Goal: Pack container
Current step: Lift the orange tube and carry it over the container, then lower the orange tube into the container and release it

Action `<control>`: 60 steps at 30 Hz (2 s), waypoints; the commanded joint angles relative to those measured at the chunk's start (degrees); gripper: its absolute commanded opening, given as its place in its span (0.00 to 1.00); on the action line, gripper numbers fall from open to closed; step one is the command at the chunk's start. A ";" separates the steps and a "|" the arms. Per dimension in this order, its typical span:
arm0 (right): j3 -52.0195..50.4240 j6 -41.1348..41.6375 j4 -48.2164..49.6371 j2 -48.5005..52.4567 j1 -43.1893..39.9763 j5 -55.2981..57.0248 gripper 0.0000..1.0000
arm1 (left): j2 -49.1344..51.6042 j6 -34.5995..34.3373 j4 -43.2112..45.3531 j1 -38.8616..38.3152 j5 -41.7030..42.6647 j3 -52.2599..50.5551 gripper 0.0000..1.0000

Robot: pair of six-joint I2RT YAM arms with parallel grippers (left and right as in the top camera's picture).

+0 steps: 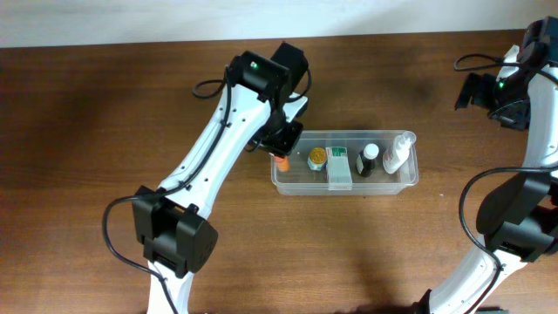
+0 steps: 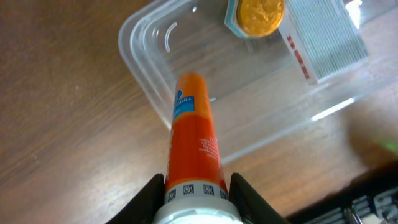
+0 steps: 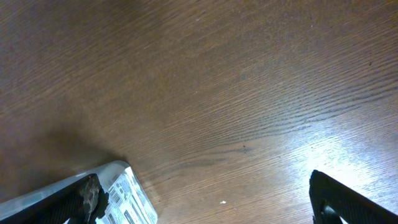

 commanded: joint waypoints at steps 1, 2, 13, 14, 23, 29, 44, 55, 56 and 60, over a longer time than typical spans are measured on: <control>-0.33 0.63 0.00 -0.28 0.26 0.28 0.98 | -0.42 0.92 1.92 -0.17 1.31 -1.90 0.33; -0.33 0.63 0.02 -0.28 0.26 0.31 0.98 | -0.42 0.92 2.40 -0.17 1.29 -2.32 0.33; -0.33 0.63 0.02 -0.28 0.26 0.31 0.98 | 3.78 0.92 4.26 -0.98 0.17 -3.10 0.33; -0.33 0.63 0.00 -0.28 0.26 0.28 0.98 | 4.39 0.92 4.26 -1.09 0.15 -3.10 0.33; -0.33 0.63 0.02 -0.28 0.26 0.28 0.98 | 5.25 0.92 5.79 -1.16 -1.09 -3.10 0.34; -0.33 0.63 0.00 -0.31 0.26 0.28 0.98 | 5.25 0.94 7.02 -1.14 -1.14 -3.10 0.40; -0.33 0.63 0.02 -0.28 0.26 0.31 0.99 | 5.09 -2.78 8.68 0.72 -14.73 11.47 0.99; -0.33 0.63 0.00 -0.28 0.26 0.28 0.98 | -1.57 -17.29 -3.48 18.53 -21.31 29.83 0.99; -0.33 0.63 0.00 -0.28 0.26 0.31 0.98 | -2.40 -19.10 -4.46 21.14 -21.29 29.83 0.99; -0.33 0.63 0.00 -0.28 0.26 0.31 0.98 | -3.04 -22.49 -6.23 28.39 -21.00 29.81 0.99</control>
